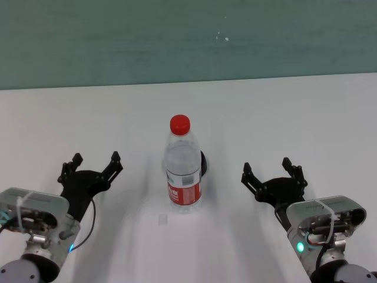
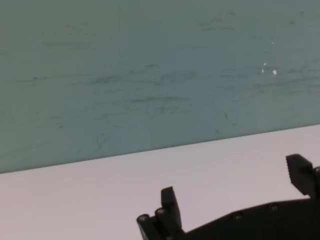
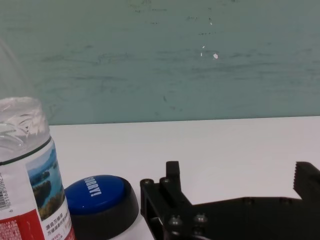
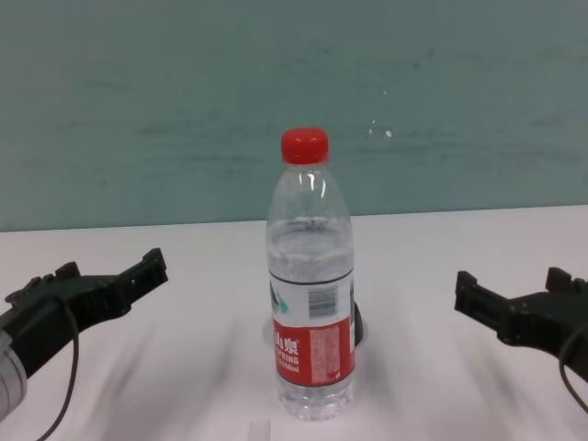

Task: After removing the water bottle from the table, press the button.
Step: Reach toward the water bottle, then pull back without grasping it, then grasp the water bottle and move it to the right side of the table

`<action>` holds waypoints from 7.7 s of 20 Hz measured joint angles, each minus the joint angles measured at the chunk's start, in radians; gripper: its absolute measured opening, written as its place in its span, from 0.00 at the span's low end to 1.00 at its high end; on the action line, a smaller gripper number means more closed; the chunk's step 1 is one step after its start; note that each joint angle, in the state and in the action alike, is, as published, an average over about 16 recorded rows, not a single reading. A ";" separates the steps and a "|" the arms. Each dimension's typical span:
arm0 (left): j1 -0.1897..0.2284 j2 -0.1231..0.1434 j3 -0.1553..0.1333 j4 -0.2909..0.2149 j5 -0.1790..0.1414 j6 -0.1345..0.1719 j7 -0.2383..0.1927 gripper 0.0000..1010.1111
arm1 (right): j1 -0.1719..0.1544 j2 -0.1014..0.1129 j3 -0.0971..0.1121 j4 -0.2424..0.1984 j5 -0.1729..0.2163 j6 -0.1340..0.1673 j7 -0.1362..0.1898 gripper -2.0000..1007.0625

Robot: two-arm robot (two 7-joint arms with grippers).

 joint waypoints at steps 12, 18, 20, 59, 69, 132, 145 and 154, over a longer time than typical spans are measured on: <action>0.000 0.000 0.000 0.000 0.000 0.000 0.000 0.99 | 0.000 0.000 0.000 0.000 0.000 0.000 0.000 0.99; 0.000 0.000 0.000 0.000 0.000 0.000 0.000 0.99 | 0.000 0.000 0.000 0.000 0.000 0.000 0.000 0.99; 0.000 0.000 0.000 0.000 0.000 0.000 0.000 0.99 | 0.000 0.000 0.000 0.000 0.000 0.000 0.000 0.99; 0.177 -0.034 -0.092 -0.140 0.028 -0.034 -0.063 0.99 | 0.000 0.000 0.000 0.000 0.000 0.000 0.000 0.99; 0.249 -0.042 -0.078 -0.192 0.049 -0.064 -0.103 0.99 | 0.000 0.000 0.000 0.000 0.000 0.000 0.000 0.99; 0.140 -0.013 0.033 -0.100 0.052 -0.072 -0.143 0.99 | 0.000 0.000 0.000 0.000 0.000 0.000 0.000 0.99; 0.214 -0.019 -0.046 -0.164 0.080 -0.077 -0.099 0.99 | 0.000 0.000 0.000 0.000 0.000 0.000 0.000 0.99; 0.174 -0.006 -0.070 -0.137 0.097 -0.085 -0.119 0.99 | 0.000 0.000 0.000 0.000 0.000 0.000 0.000 0.99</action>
